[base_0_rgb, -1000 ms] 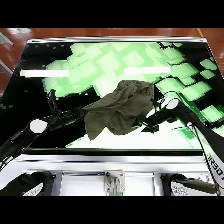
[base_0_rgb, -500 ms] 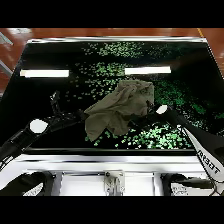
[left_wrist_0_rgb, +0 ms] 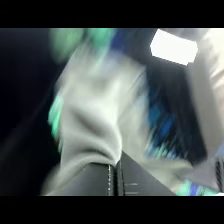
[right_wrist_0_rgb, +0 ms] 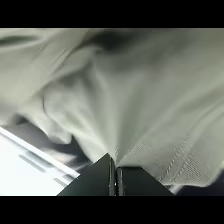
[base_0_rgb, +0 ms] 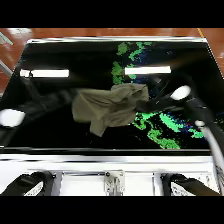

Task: Fold the shirts.

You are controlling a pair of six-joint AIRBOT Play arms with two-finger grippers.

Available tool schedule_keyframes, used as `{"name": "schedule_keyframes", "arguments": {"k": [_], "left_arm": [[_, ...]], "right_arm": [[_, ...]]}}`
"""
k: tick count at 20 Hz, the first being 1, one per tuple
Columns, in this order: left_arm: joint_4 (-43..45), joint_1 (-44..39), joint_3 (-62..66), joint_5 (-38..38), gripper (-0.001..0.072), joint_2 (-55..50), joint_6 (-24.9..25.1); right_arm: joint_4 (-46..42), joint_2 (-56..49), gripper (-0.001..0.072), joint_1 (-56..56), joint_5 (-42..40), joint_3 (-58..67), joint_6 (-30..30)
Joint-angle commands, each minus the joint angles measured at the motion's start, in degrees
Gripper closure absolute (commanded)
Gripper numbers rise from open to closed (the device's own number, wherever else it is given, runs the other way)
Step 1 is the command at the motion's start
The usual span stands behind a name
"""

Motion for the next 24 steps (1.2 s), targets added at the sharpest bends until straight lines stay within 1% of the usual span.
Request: {"name": "schedule_keyframes", "arguments": {"k": [1,3,5,6,7,9,11,14,16,18,19,20,21,23,24], "left_arm": [[-0.1,3.3,15.4,0.2,0.0669,7.1,5.1],[-0.1,3.4,25.2,1.2,0.0669,10.5,5.0],[-0.1,3.3,32.2,0.9,0.0669,13.3,5.0],[-0.1,3.3,34.2,0.4,0.0669,14.5,5.0],[-0.1,3.3,35.4,0.4,0.0669,16.1,5.0],[-0.1,3.3,35.6,-0.1,0.0669,18.8,5.0],[0.5,3.3,35.6,-3.7,0.067,20.1,5.0],[4.3,3.3,35.1,-14.4,0.067,19.9,5.0],[8.0,3.3,32.9,-21.5,0.067,19.8,4.3],[14.7,3.3,27.5,-27.1,0.067,19.8,-1.5],[17.6,3.3,24.2,-28.9,0.067,19.8,-4.1],[20.2,3.3,19.6,-30.0,0.067,19.7,-6.4],[21.3,3.3,14.3,-30.2,0.067,19.6,-8.0],[21.2,3.3,4.1,-29.2,0.067,18.5,-9.7],[21.2,3.3,-0.4,-27.1,0.067,17.4,-11.0]], "right_arm": [[-14.0,17.1,0.0664,-4.4,6.5,15.3,-2.5],[-18.0,26.6,0.0664,-5.6,0.1,24.4,-2.3],[-21.4,33.4,0.0665,-5.6,-7.3,30.4,0.0],[-22.7,35.7,0.0664,-5.6,-8.8,32.3,1.4],[-23.4,37.0,0.0664,-5.6,-8.5,33.7,2.3],[-23.7,38.6,0.0664,-5.6,-6.8,34.6,6.2],[-23.8,38.4,0.0664,-5.6,-1.6,34.6,8.5],[-24.5,36.0,0.0664,-5.6,8.5,34.6,9.0],[-25.5,33.0,0.0663,-5.6,17.5,34.5,9.7],[-27.2,28.9,0.0663,-5.6,27.5,33.8,11.1],[-27.3,27.0,0.0663,-5.6,30.6,32.3,11.6],[-27.3,25.1,0.0663,-5.6,31.7,29.8,11.5],[-27.1,23.4,0.0663,-5.6,31.0,27.0,11.6],[-26.9,19.8,0.0663,-5.6,25.3,19.7,12.3],[-26.9,17.7,0.0663,-5.6,20.2,15.8,13.2]]}}
